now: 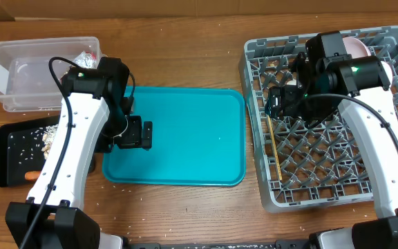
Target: Sort waste into correct bins and load items into the dishwasher
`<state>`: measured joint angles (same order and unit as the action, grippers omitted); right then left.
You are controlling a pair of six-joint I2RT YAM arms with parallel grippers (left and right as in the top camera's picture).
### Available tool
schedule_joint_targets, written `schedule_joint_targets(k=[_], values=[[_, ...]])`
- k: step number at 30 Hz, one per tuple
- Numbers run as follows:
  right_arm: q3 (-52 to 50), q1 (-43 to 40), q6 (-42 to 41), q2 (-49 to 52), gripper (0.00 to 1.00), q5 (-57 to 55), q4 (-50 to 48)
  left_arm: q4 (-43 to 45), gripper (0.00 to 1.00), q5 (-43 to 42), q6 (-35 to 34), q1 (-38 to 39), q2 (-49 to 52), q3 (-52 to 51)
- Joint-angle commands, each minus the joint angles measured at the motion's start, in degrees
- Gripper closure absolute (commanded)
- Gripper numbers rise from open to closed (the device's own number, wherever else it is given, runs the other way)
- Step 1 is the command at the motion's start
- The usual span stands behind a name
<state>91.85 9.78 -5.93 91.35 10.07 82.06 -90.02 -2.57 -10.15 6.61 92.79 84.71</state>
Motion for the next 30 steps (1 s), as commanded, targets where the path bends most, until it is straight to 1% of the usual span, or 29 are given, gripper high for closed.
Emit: schedule_joint_targets(k=[1,3,5,6,7,8,9,10,12,14,16,20,27,30], values=[[0.83,-0.11,0.17,-0.55,0.0,-1.95,5.22,-2.56,0.0,-0.33,-0.57,-0.2,-2.73,0.24],[0.37,-0.11,0.13,-1.92,0.0,-1.95,6.38,-1.33,0.0,-0.48,-0.83,-0.2,-7.17,-1.18],[-1.84,-0.11,0.13,-6.62,0.0,-2.12,3.26,2.34,0.0,-0.46,-0.85,-0.2,-14.93,-4.26],[-4.92,-0.11,0.15,-12.81,0.0,-2.93,-2.34,4.9,0.0,-0.46,-0.83,-0.2,-19.98,-6.45],[-6.03,-0.09,0.13,-14.71,0.0,-3.13,-4.15,7.45,0.0,-0.46,-0.83,-0.2,-25.42,-8.74],[-9.46,-0.07,0.13,-20.41,0.0,-3.39,-9.2,9.99,0.0,-0.46,-0.83,-0.2,-30.82,-10.84],[-12.63,0.13,0.13,-25.38,0.0,-3.69,-13.2,13.73,0.0,-0.04,-0.83,-0.2,-38.75,-13.75],[-15.17,0.35,0.11,-29.24,0.0,-4.13,-15.91,15.47,0.0,0.46,-0.85,-0.2,-42.34,-15.08],[-20.9,0.44,0.09,-37.62,0.0,-4.94,-20.7,19.5,0.0,1.7,-0.83,-0.2,-51.52,-18.32],[-25.62,0.44,0.13,-43.82,0.0,-5.53,-23.37,22.43,0.0,1.4,-0.85,-0.2,-58.14,-20.13],[-28.46,0.44,0.11,-48.35,0.0,-5.51,-23.41,24.63,0.0,1.25,-0.81,-0.2,-63.8,-20.33],[-28.57,0.44,0.11,-49.62,0.0,-5.51,-20.96,22.32,0.0,1.29,-0.81,-0.2,-66.45,-20.33],[-28.59,0.44,0.11,-49.29,0.0,-5.53,-19.8,11.5,0.0,1.29,-0.79,-0.2,-66.62,-20.37],[-28.59,0.44,0.11,-49.29,0.0,-5.51,-19.8,10.67,0.0,1.29,-0.81,-0.2,-66.62,-20.37]])
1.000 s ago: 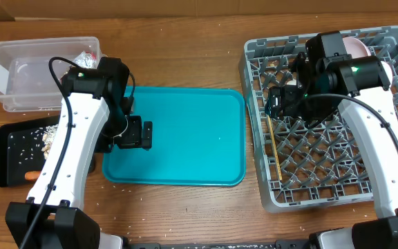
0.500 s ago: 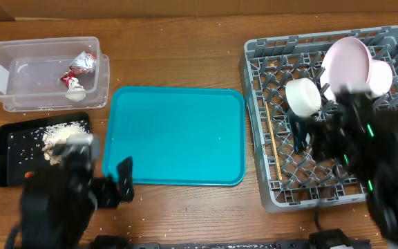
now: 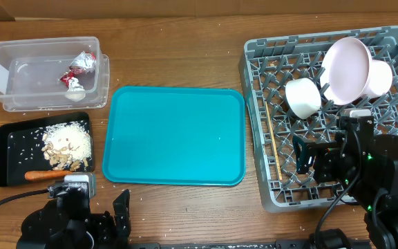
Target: Sort waste into correct bins and load items into the dishwasher
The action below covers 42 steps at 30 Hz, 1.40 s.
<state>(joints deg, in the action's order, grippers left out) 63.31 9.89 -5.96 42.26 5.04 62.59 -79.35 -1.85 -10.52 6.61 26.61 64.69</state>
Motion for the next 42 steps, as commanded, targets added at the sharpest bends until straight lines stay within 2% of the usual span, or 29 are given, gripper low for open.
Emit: schedule_joint_targets(k=[1,10,15,25,31,36,42], values=[[-0.04,0.33,0.13,-0.2,0.0,-0.48,-0.33,0.0,0.0,0.57,-0.44,-0.2,-0.44,-0.35],[-1.33,-0.02,0.44,-2.89,0.0,-2.32,0.13,0.0,0.0,0.57,-0.44,-0.2,-0.44,-0.35],[-17.42,-0.33,3.04,-19.1,0.0,-2.45,-14.05,0.0,0.0,0.57,-0.44,-0.2,-0.44,-0.35],[-42.62,-0.33,2.99,-41.2,0.0,-2.4,-39.12,0.0,0.0,0.59,-0.44,-0.2,-0.44,-0.35],[-52.74,-0.46,3.23,-42.1,0.0,-2.67,-55.56,0.0,0.0,0.57,-0.44,-0.2,-0.44,-0.35],[-63.01,-3.1,3.23,-42.1,0.0,-2.6,-74.2,0.0,0.0,0.57,-0.44,-0.2,-0.44,-0.35],[-62.86,-4.42,6.29,-42.1,0.0,-1.92,-67.25,0.0,0.0,0.57,-0.44,-0.2,-0.44,-0.35]])
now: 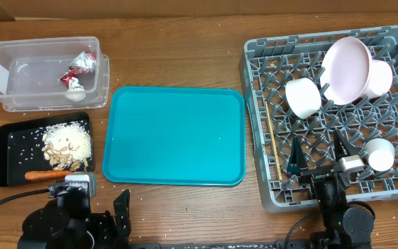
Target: Sort waste into correct bins and load items into the dishwasher
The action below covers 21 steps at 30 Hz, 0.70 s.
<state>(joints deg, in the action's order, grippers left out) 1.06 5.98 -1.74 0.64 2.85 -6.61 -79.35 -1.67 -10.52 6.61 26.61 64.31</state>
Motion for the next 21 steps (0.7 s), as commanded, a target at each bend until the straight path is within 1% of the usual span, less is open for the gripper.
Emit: schedule_joint_targets(k=[1,3,21], values=[[-0.61,-0.48,2.1,-0.48,0.0,0.81,5.18,0.0,0.0,0.39,-0.44,-0.2,-0.44,0.02],[-0.61,-0.48,1.84,-0.48,0.0,2.54,11.85,0.0,0.0,0.39,-0.44,-0.2,-0.44,0.02],[-0.61,-0.48,1.75,-0.48,0.0,2.54,11.02,0.0,0.0,0.39,-0.44,-0.2,-0.44,0.02]])
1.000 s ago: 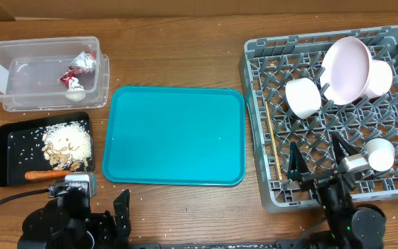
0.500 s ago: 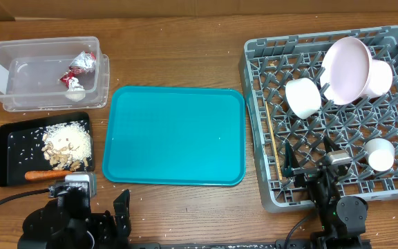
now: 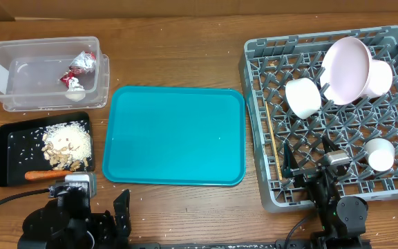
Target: Sort waste into correct bins and load items into the dishwasher
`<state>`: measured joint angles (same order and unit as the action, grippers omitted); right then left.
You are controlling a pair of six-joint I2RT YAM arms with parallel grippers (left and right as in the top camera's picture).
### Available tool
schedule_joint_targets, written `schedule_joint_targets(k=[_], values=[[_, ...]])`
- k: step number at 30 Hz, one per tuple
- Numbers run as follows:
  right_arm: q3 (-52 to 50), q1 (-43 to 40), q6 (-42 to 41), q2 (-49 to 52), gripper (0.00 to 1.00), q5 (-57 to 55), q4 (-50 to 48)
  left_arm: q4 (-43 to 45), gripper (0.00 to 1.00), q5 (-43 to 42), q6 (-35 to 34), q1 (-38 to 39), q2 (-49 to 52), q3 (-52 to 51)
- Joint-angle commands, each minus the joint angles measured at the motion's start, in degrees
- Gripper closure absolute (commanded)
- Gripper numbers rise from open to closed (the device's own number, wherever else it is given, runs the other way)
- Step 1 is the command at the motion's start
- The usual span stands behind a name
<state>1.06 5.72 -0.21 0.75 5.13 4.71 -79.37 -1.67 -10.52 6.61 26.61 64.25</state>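
Note:
The teal tray lies bare in the middle of the table. On the right, the grey dish rack holds a pink bowl, a white cup, a second white cup and a thin wooden stick. My right gripper hangs over the rack's near edge, open and empty. My left gripper is folded back at the near table edge, below the tray's left corner. Its jaws are too dark to read.
A clear plastic bin at the far left holds crumpled wrappers. In front of it a black tray carries rice and food scraps and an orange piece. Rice grains are scattered on the wood.
My right gripper has shifted a little to the left over the rack's near edge, still open. The left arm and all the objects are unchanged.
At first my left gripper was over the tray's left edge and my right one over the rack by the white cup. A second later both arms were drawn back to the near edge. Then the right arm sat lower still, uncovering the second white cup.

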Motion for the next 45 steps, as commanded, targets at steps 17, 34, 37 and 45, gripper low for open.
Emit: schedule_joint_targets(k=[17,34,37,45], values=[[-0.61,-0.22,0.22,-0.59,0.0,0.26,-0.31,0.02,0.0,0.39,-0.44,-0.2,-0.44,0.09],[-0.61,-0.22,0.22,-0.59,0.0,0.26,-0.31,0.39,0.0,1.07,0.02,-0.26,-0.76,-0.13],[-0.61,-0.22,0.22,-0.59,0.0,0.28,-0.31,3.72,0.0,1.31,0.24,-0.9,-2.32,-1.73],[-0.61,-0.22,0.22,-0.59,0.0,0.26,-0.31,23.08,0.0,4.85,0.24,-4.2,-13.44,-21.97]])
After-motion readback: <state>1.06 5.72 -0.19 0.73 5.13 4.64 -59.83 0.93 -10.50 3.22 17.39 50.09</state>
